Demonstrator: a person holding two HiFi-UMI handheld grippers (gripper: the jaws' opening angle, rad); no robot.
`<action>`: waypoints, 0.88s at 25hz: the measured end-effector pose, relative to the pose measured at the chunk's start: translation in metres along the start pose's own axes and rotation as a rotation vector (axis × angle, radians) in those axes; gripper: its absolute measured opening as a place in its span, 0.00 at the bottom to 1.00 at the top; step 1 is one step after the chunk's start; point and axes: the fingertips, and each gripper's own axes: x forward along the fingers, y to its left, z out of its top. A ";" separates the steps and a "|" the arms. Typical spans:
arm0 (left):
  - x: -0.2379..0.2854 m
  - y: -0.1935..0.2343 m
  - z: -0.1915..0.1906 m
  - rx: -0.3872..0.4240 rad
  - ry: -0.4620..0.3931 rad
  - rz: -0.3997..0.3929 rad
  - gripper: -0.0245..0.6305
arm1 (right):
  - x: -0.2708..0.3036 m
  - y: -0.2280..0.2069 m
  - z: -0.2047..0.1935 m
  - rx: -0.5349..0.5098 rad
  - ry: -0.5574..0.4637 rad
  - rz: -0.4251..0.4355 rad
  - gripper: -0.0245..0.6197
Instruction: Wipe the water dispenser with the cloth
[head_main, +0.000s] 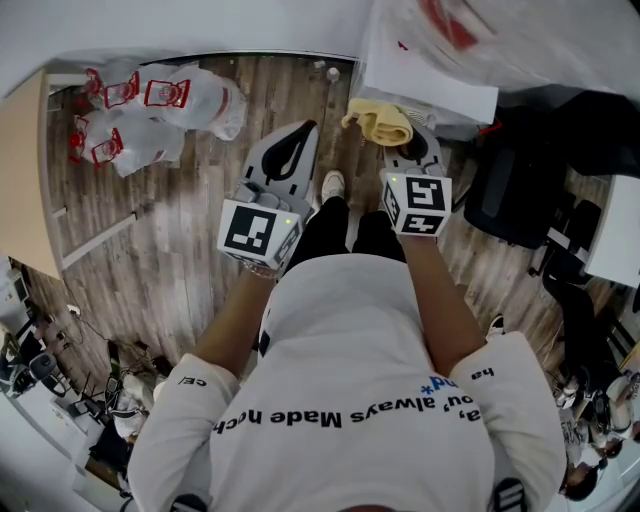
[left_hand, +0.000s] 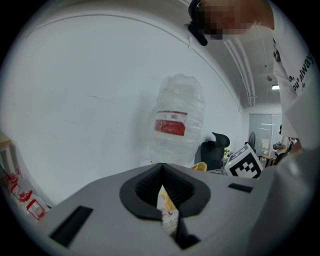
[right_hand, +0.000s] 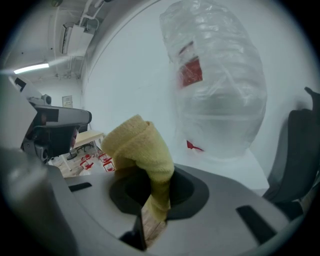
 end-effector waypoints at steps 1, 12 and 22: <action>0.000 0.000 -0.001 -0.001 0.000 -0.001 0.07 | 0.003 0.000 -0.002 0.002 0.003 -0.003 0.14; 0.006 0.002 -0.008 0.004 0.014 -0.012 0.07 | 0.047 -0.003 -0.037 0.028 0.070 -0.021 0.14; 0.004 0.006 -0.016 -0.007 0.033 -0.006 0.07 | 0.080 -0.013 -0.065 0.089 0.126 -0.041 0.14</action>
